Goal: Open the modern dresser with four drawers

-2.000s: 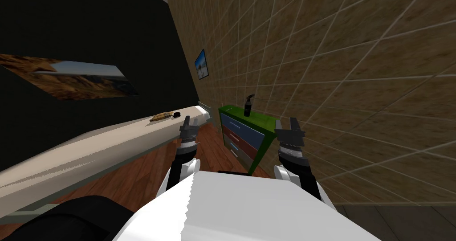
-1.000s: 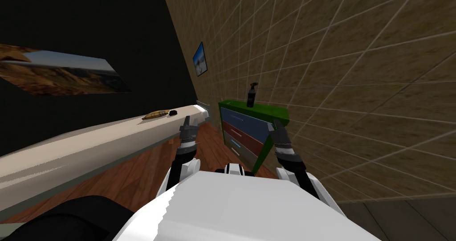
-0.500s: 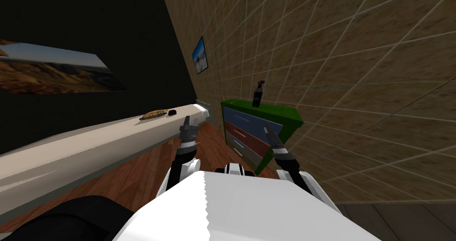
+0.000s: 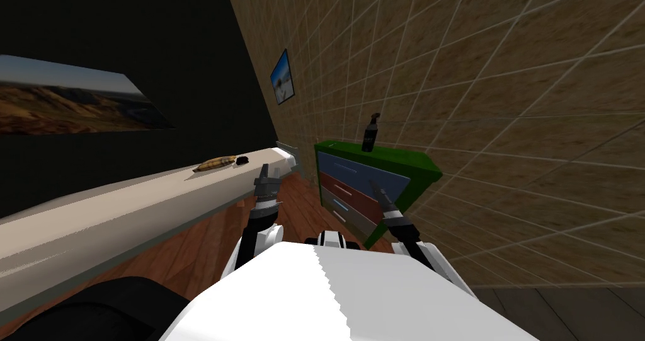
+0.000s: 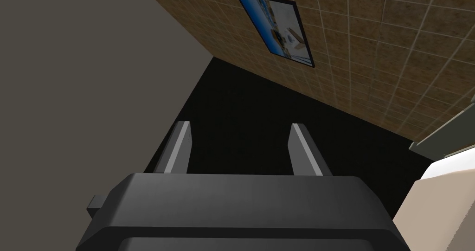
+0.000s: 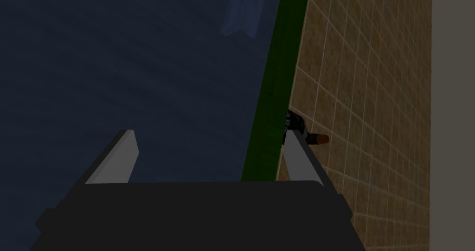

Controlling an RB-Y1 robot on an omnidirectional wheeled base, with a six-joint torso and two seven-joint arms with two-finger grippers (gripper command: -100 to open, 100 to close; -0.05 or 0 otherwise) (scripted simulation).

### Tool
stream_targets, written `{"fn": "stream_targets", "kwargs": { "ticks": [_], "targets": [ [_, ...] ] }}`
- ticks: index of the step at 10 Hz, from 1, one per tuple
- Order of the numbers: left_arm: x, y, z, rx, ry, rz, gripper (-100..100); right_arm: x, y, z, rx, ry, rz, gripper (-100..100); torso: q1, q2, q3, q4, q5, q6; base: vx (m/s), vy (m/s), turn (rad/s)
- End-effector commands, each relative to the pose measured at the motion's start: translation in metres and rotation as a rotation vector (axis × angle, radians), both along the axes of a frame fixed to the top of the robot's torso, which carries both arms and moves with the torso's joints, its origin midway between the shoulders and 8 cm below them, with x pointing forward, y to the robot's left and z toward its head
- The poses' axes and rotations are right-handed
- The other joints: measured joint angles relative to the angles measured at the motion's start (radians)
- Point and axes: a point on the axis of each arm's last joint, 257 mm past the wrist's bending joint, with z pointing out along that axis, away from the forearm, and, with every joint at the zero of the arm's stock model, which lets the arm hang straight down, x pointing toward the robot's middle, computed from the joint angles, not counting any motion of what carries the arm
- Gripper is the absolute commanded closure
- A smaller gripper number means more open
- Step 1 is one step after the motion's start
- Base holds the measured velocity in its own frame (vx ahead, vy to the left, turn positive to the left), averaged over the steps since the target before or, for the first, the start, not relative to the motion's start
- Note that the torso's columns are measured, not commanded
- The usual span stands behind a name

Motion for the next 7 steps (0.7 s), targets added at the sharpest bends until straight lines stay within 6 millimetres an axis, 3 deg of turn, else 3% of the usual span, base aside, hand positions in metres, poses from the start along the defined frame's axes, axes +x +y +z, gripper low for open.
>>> {"fn": "stream_targets", "kwargs": {
  "ticks": [1,2,3,4,5,6,7],
  "targets": [
    [0.0,0.0,0.0,0.0,0.0,0.0,0,0.007,-0.004,-0.026,-0.095,0.061,-0.028,-100,0.0,0.001,0.0,0.0,0.0,0.0,0.019,0.097,-0.034],
    [0.0,0.0,0.0,0.0,0.0,0.0,0,0.011,-0.01,-0.046,-0.146,0.112,-0.051,-100,-0.001,0.002,0.001,0.0,0.0,0.0,0.03,0.133,-0.049],
    [0.0,0.0,0.0,0.0,0.0,0.0,0,0.011,-0.009,-0.048,-0.175,0.113,-0.052,-100,0.001,0.001,0.001,0.0,0.0,0.0,0.02,0.109,-0.039],
    [0.0,0.0,0.0,0.0,0.0,0.0,0,0.014,-0.016,-0.069,-0.226,0.164,-0.076,-100,-0.001,0.001,0.001,0.0,0.0,0.0,0.031,0.113,-0.06],
    [0.0,0.0,0.0,0.0,0.0,0.0,0,0.014,-0.015,-0.07,-0.256,0.164,-0.077,-100,-0.001,0.001,0.0,0.0,0.0,0.0,0.025,0.099,-0.03],
    [0.0,0.0,0.0,0.0,0.0,0.0,0,0.016,-0.023,-0.09,-0.306,0.214,-0.101,-100,-0.001,0.001,0.0,0.0,0.0,0.0,0.037,0.109,-0.048],
    [0.0,0.0,0.0,0.0,0.0,0.0,0,0.016,-0.022,-0.092,-0.338,0.214,-0.102,-100,0.0,0.0,0.0,0.0,0.0,0.0,0.021,0.097,-0.032]
  ]
}}
